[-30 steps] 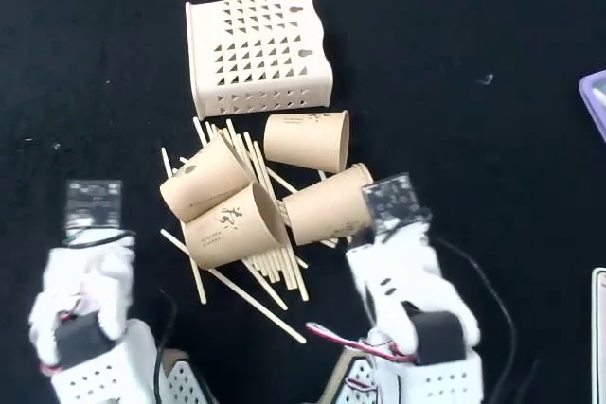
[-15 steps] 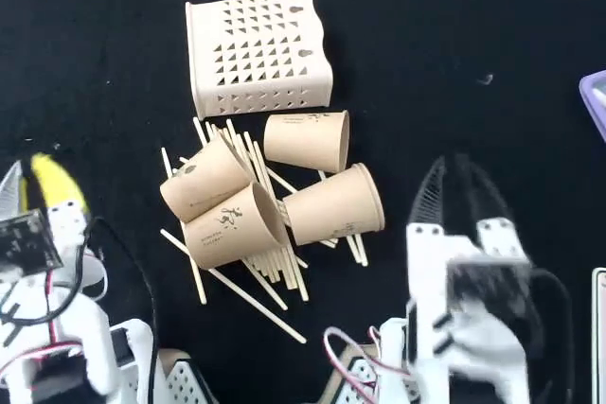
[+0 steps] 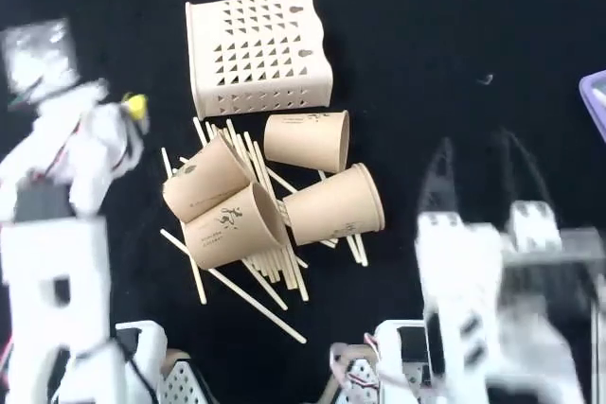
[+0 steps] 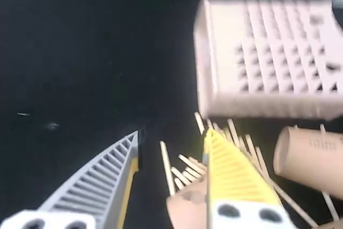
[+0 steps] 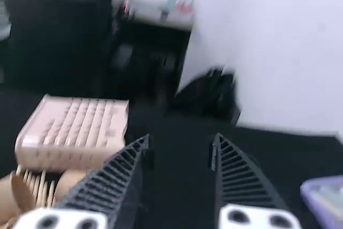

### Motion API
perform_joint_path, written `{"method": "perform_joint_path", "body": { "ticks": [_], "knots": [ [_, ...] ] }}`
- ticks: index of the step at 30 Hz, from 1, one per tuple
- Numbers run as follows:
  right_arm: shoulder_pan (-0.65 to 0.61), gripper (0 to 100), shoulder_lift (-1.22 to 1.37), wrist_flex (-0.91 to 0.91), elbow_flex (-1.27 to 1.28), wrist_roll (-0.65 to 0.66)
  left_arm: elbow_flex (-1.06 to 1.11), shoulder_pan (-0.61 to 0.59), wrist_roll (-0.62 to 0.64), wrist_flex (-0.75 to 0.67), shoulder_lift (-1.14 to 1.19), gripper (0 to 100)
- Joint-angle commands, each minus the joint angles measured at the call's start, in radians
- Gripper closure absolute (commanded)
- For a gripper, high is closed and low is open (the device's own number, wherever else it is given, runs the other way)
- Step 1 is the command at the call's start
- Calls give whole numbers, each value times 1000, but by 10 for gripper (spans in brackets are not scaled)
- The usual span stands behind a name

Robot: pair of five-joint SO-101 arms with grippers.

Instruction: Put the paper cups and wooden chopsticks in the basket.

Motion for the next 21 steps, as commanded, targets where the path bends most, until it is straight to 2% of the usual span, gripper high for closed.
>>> {"method": "perform_joint_path", "body": {
  "ticks": [1, 9, 15, 21],
  "knots": [
    [-46, 822, 277, 14, -30, -46, -211, 96, 11, -8, 296, 798],
    [-104, 825, 647, -226, 162, -170, -596, 136, 11, 0, 753, 798],
    [-109, 825, 679, -394, 343, -169, -783, 93, 11, 0, 974, 798],
    [-110, 825, 673, -482, 429, -167, -891, 82, 11, 0, 1083, 798]
  ]
}}
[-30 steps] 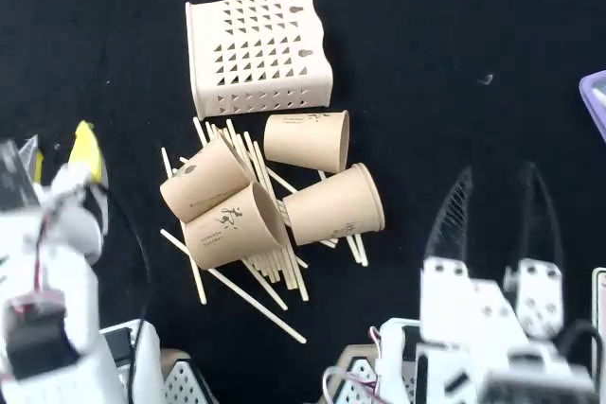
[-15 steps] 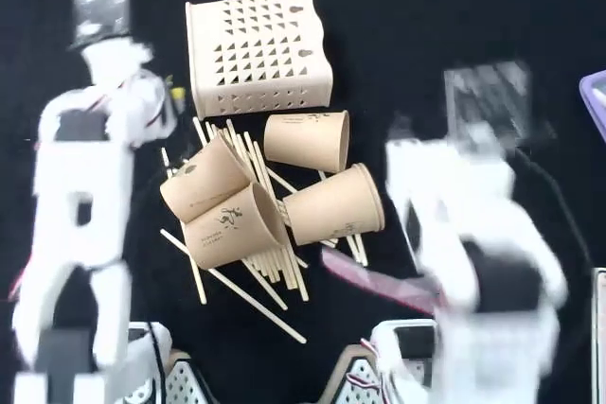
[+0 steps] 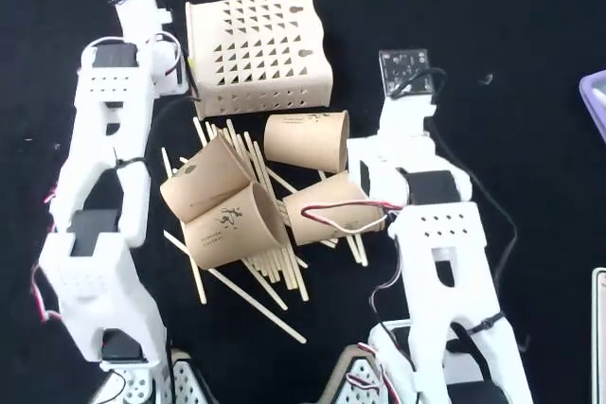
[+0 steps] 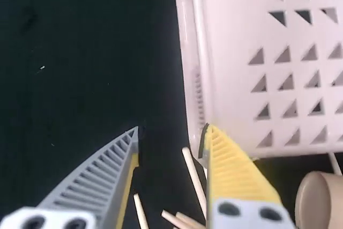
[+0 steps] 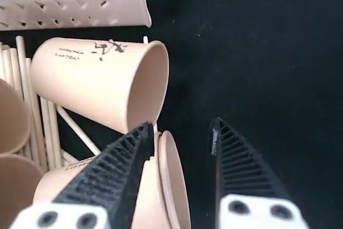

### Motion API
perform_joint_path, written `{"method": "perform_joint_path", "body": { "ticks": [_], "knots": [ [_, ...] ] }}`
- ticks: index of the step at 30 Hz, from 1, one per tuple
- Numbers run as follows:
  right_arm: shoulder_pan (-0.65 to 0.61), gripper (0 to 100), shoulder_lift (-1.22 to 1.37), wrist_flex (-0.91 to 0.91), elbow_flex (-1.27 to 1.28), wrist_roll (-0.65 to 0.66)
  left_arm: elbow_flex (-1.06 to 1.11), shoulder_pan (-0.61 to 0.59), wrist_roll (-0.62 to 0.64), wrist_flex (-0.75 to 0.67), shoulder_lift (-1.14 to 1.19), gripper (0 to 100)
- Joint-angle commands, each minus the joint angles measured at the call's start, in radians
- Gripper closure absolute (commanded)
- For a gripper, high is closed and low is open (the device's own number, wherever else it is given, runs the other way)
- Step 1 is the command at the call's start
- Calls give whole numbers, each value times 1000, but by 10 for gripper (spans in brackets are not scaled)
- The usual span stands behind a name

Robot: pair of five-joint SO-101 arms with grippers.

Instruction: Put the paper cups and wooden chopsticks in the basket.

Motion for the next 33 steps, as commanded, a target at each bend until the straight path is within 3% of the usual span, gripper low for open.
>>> {"method": "perform_joint_path", "body": {
  "ticks": [1, 18, 26, 33],
  "knots": [
    [-14, 825, -4, -44, 4, -3, -130, -10, 11, 2, 29, 798],
    [-14, 825, 4, -44, 10, -2, -197, 38, 11, -8, 129, 797],
    [-14, 825, 4, -43, 12, -2, -275, -1, 61, 3, 252, 801],
    [-38, 825, 4, -44, 21, 0, -278, -12, 60, 106, 296, 815]
  ]
}}
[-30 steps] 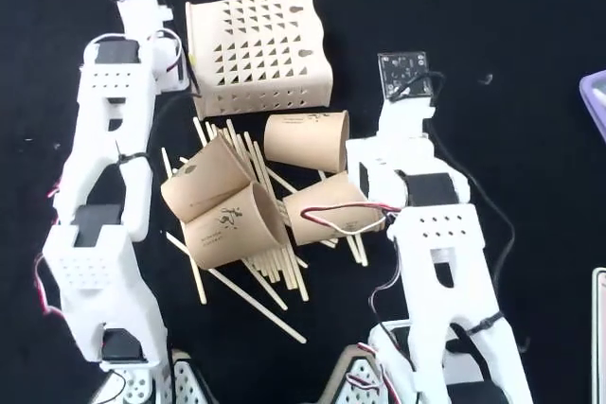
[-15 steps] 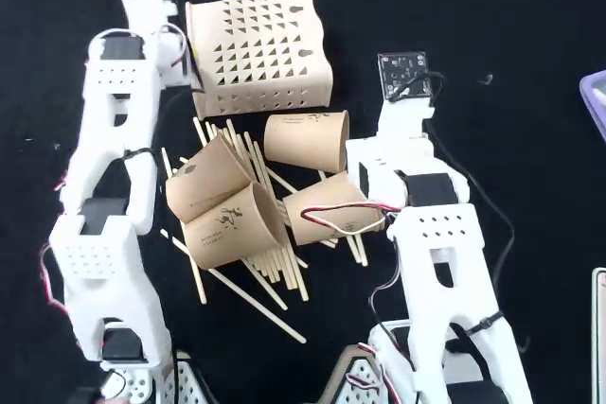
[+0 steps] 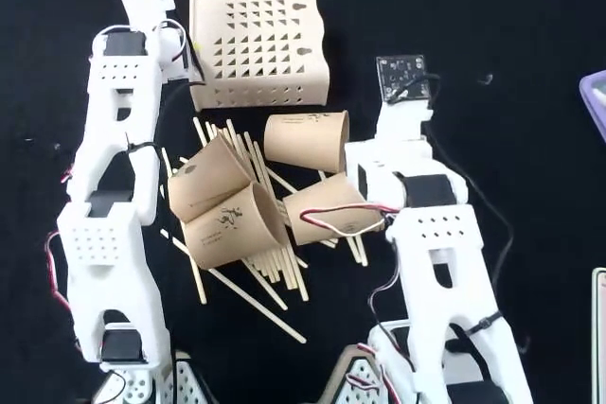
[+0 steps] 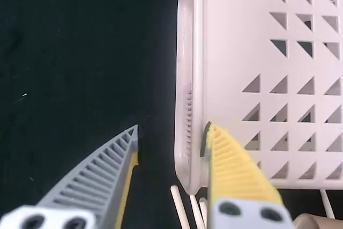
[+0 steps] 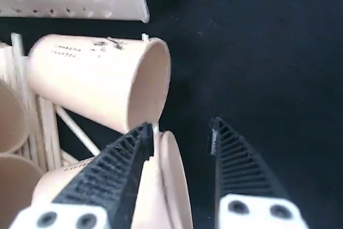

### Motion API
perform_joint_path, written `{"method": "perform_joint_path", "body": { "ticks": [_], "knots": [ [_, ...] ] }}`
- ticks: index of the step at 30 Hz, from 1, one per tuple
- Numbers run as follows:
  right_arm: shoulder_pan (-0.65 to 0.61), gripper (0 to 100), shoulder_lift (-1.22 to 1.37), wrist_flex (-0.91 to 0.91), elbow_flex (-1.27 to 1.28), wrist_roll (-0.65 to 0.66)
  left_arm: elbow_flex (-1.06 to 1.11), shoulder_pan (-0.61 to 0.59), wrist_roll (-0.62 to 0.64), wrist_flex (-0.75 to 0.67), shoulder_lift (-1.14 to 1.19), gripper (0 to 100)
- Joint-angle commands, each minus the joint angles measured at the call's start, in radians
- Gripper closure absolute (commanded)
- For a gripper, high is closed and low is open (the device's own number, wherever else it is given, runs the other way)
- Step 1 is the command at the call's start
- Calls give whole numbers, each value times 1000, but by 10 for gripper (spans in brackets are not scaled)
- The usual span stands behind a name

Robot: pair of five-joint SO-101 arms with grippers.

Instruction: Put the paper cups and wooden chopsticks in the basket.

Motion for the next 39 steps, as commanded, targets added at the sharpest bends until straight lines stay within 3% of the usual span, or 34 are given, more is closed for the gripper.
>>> {"method": "perform_joint_path", "body": {
  "ticks": [1, 5, 21, 27, 32, 36, 39],
  "knots": [
    [-31, 825, 4, -23, -5, 0, 15, -25, 6, 74, 23, 838],
    [-35, 825, 4, -23, -4, 0, 18, -61, 6, 110, 25, 928],
    [-37, 825, 2, -23, 8, 0, 68, -263, 12, 150, 11, 898],
    [-37, 822, 2, -23, 5, 0, -206, -348, 15, 396, -43, 885],
    [-37, 822, 2, -23, 7, 0, -507, -329, 15, 601, -78, 731],
    [-37, 822, 2, -23, 8, 0, -733, -283, 29, 678, -80, 749],
    [-37, 822, 4, -23, 8, 0, -832, -252, 149, 678, -80, 746]
  ]
}}
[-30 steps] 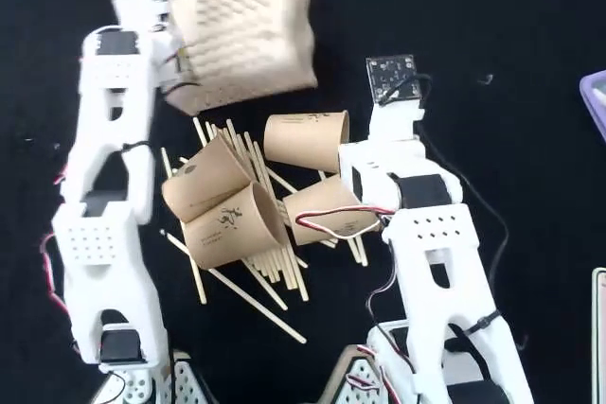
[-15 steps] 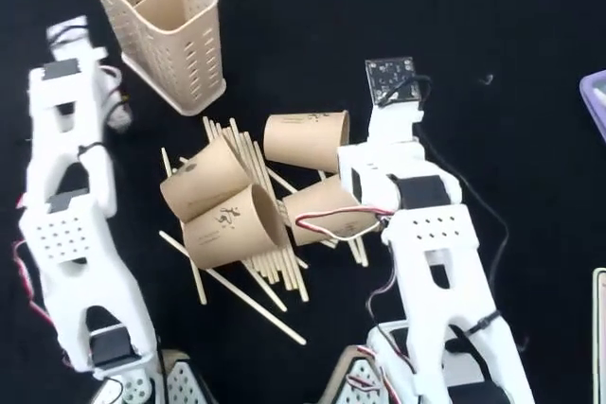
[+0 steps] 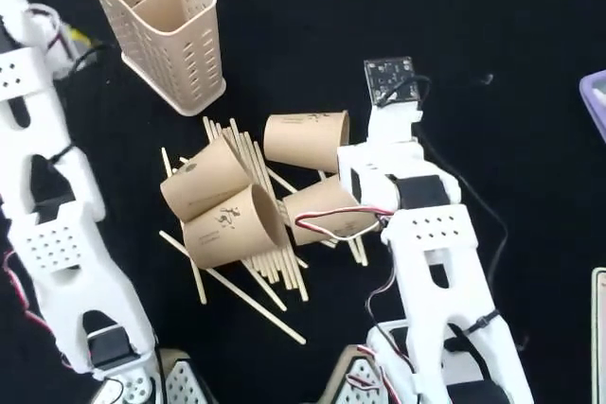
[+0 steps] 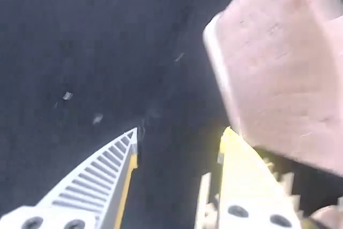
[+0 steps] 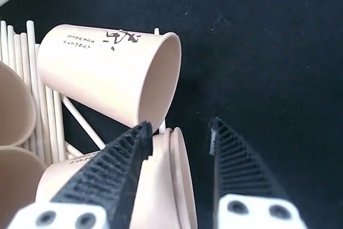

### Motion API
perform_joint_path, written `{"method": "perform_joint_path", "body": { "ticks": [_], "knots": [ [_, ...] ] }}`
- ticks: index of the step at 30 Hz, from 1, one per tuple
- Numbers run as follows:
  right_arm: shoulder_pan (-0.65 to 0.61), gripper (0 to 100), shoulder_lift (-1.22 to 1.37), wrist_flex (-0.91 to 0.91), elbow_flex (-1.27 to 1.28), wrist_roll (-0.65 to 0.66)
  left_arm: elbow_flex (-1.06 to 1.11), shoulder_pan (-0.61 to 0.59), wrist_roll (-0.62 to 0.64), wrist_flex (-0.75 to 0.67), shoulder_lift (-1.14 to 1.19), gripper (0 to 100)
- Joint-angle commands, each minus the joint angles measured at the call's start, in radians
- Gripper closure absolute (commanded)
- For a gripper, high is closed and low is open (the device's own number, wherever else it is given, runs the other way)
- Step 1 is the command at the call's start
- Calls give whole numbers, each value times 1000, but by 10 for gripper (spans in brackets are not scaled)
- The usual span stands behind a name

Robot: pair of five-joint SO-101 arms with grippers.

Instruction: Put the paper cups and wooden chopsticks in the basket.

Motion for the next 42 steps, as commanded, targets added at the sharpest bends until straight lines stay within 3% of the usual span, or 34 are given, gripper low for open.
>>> {"method": "perform_joint_path", "body": {
  "ticks": [1, 6, 11, 22, 24, 27, 33, 42],
  "knots": [
    [-11, 822, 4, -21, -2, 0, -214, 65, 173, 18, -71, 745],
    [-11, 822, 4, -21, -2, 0, -232, 150, 367, 18, -61, 727],
    [-11, 822, 4, -21, -2, 0, -143, 234, 381, -2, -61, 705],
    [-11, 823, 4, -21, -2, 0, 239, 240, 374, -187, -60, 709],
    [-11, 823, 4, -21, -2, 0, 272, 242, 373, -186, -61, 769],
    [-11, 823, 4, -21, -2, 0, 283, 246, 371, -181, -61, 963],
    [-6, 825, -2, -21, -2, -5, 280, 305, 180, -169, -72, 969],
    [8, 825, -4, -14, -10, -2, 176, 467, -126, 20, -72, 970]
  ]
}}
